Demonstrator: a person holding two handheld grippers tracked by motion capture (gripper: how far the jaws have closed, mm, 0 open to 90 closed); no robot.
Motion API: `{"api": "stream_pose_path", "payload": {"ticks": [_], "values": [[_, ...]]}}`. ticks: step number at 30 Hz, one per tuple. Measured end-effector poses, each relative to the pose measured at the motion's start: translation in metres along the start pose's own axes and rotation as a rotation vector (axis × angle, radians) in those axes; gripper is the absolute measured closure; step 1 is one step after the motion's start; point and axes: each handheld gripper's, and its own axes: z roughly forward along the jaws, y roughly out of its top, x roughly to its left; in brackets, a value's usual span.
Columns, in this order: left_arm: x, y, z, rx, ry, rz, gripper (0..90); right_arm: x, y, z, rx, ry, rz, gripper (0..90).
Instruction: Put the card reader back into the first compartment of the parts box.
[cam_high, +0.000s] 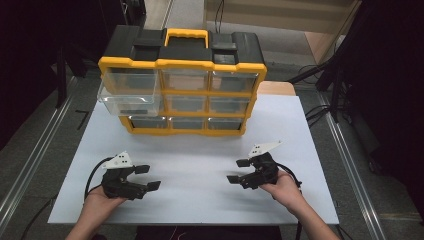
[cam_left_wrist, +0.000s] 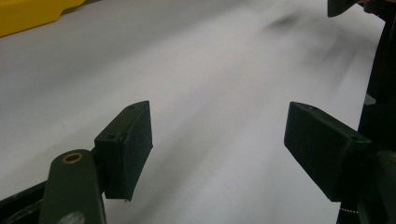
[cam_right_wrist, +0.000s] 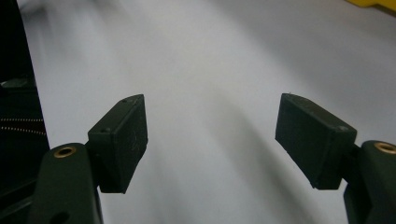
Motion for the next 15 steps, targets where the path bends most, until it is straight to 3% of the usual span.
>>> {"api": "stream_pose_path", "payload": {"ticks": [15], "values": [[0.0,0.0,-0.001,-0.001,-0.001,0.001,24.9,-0.005,-0.028,-0.027,-0.025,-0.063,-0.002,23.2]]}}
